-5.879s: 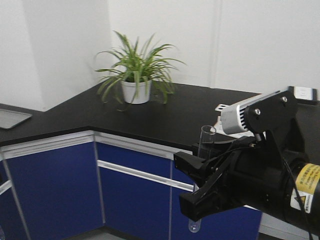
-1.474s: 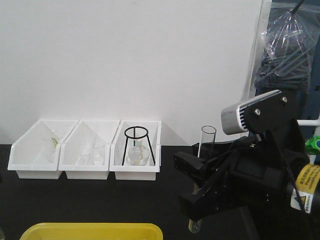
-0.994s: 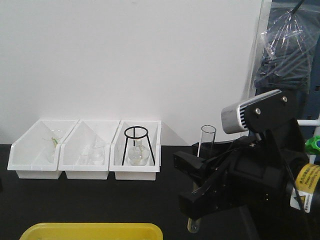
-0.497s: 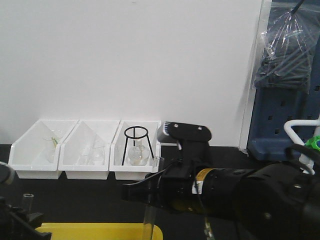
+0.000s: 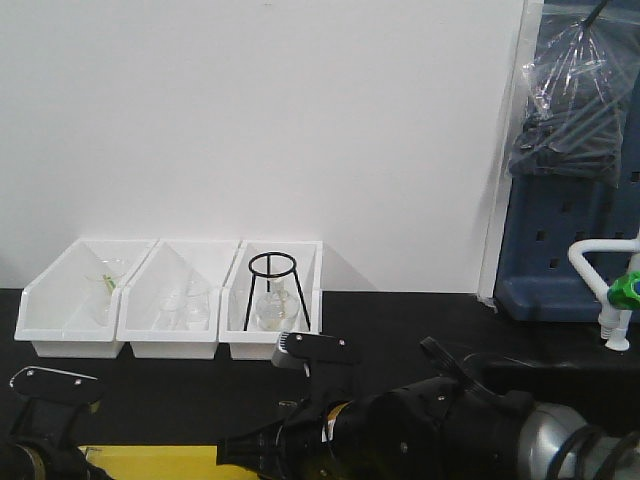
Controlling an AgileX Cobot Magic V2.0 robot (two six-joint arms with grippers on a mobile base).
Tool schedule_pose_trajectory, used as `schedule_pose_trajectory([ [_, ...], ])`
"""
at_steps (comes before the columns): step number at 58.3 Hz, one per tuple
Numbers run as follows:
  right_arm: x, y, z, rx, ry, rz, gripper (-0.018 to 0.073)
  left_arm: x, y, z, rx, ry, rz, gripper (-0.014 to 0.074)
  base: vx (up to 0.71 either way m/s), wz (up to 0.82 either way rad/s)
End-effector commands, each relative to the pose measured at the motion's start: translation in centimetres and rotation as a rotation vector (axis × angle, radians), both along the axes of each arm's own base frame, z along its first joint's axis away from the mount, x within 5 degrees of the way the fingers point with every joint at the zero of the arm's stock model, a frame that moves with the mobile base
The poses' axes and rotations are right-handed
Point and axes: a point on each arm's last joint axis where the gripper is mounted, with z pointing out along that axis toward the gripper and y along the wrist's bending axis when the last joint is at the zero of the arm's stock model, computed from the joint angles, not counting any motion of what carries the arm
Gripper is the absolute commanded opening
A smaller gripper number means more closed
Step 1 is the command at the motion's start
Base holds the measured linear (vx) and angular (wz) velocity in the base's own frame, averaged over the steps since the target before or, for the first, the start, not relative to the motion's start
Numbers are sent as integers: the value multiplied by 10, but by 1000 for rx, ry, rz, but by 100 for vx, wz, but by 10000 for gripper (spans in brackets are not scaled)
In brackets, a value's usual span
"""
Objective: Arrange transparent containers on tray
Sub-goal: 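Lower both tubes onto the yellow tray and open both grippers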
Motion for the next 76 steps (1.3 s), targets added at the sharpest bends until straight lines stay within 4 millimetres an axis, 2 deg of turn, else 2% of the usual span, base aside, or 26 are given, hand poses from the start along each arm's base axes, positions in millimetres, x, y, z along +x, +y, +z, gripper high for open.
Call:
schedule_pose_trajectory([
  [1,7,4,24,83,-94,-20,11,12,1,10,-31,-77,5,59,0,0],
  [19,12,11,-12,88,38,-73,20,21,3,-22,-6,20,21,61,0,0],
  [32,13,13,-23,76,75,-79,61,23,2,-29,-24,37,51,92,0,0],
  [39,13,14,-28,80,94,-91,135,26,0,-28,-61,5,66,141,0,0],
  [50,14,15,-34,91,123,-110,319,26,0,-28,-61,1,62,265,0,0],
  [60,14,15,-38,82,132,-109,446,26,1,-28,-55,6,62,363,0,0],
  [68,13,15,-38,71,138,-101,484,25,2,-28,-18,9,38,406,0,0],
  [76,12,15,-38,64,141,-94,487,25,5,-28,38,16,6,413,0,0],
])
